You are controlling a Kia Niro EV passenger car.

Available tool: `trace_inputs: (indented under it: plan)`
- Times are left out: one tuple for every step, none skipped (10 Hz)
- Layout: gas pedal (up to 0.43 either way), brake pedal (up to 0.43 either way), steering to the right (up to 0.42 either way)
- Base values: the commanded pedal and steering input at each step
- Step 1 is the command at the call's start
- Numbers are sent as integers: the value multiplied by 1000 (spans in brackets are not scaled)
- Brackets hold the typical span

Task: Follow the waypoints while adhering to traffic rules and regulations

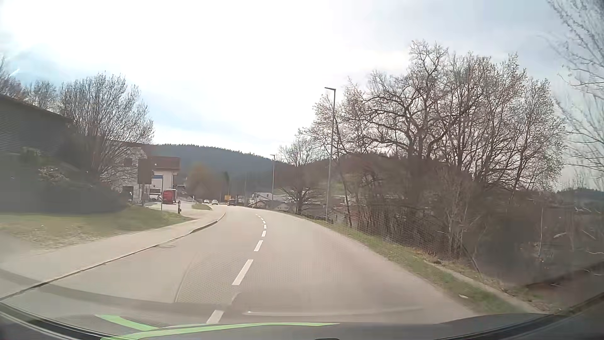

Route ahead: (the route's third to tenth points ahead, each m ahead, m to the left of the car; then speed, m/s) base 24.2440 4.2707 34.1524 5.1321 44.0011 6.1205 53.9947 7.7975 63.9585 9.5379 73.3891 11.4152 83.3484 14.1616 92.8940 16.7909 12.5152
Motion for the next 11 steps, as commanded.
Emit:
trace_inputs:
  plan:
    - [59,0,-10]
    - [59,0,-11]
    - [59,0,-10]
    - [59,0,-10]
    - [59,0,-10]
    - [59,0,-11]
    - [59,0,-14]
    - [59,0,-16]
    - [59,0,-17]
    - [59,0,-17]
    - [59,0,-18]
